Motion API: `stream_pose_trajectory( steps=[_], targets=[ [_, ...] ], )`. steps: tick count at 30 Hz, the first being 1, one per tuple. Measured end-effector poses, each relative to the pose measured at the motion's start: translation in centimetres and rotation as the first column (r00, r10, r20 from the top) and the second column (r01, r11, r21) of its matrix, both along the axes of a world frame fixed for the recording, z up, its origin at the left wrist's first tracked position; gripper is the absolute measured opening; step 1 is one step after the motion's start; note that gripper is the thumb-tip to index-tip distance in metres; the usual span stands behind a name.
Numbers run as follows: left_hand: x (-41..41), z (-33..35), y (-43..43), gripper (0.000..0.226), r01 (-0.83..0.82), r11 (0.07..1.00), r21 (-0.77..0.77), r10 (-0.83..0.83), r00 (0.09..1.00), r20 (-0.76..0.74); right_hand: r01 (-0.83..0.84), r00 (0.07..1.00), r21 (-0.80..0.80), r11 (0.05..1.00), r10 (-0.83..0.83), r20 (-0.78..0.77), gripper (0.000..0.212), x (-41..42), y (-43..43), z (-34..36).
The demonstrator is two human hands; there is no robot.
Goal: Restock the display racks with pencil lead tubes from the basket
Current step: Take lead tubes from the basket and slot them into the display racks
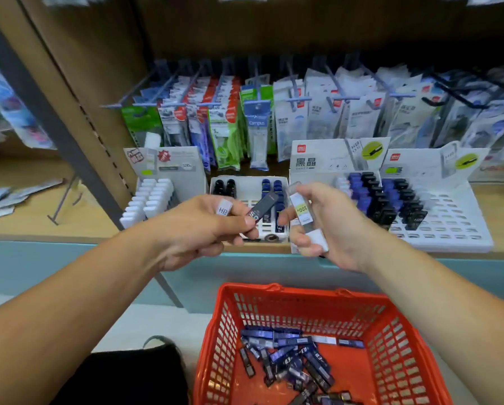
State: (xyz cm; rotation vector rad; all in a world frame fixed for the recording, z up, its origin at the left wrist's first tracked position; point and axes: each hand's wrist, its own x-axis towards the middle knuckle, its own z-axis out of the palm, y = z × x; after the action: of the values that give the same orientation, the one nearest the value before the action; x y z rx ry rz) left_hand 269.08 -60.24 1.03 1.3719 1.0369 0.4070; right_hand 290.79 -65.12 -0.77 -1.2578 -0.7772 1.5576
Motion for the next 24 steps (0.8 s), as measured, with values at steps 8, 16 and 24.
stream_pose_trajectory(
  steps=[8, 16, 24],
  targets=[
    [-6.7, -0.4, -0.9, 0.018, -0.156, 0.988, 0.007, 0.156, 0.987, -0.044, -0.259, 0.894, 0.09, 0.962, 0.204, 0.4, 0.012, -7.0, 0.8, 0.3],
    [-10.1, -1.7, 0.1, 0.026, -0.195, 0.978, 0.074, 0.194, 0.981, 0.018, -0.282, 0.843, -0.05, 0.958, 0.272, 0.464, 0.023, -11.7, 3.7, 0.7],
    [-13.9, -3.2, 1.2, 0.035, -0.257, 0.964, 0.065, 0.261, 0.964, -0.058, -0.074, 0.989, 0.081, 0.994, 0.063, 0.132, 0.03, -14.4, 5.6, -0.3]
  ],
)
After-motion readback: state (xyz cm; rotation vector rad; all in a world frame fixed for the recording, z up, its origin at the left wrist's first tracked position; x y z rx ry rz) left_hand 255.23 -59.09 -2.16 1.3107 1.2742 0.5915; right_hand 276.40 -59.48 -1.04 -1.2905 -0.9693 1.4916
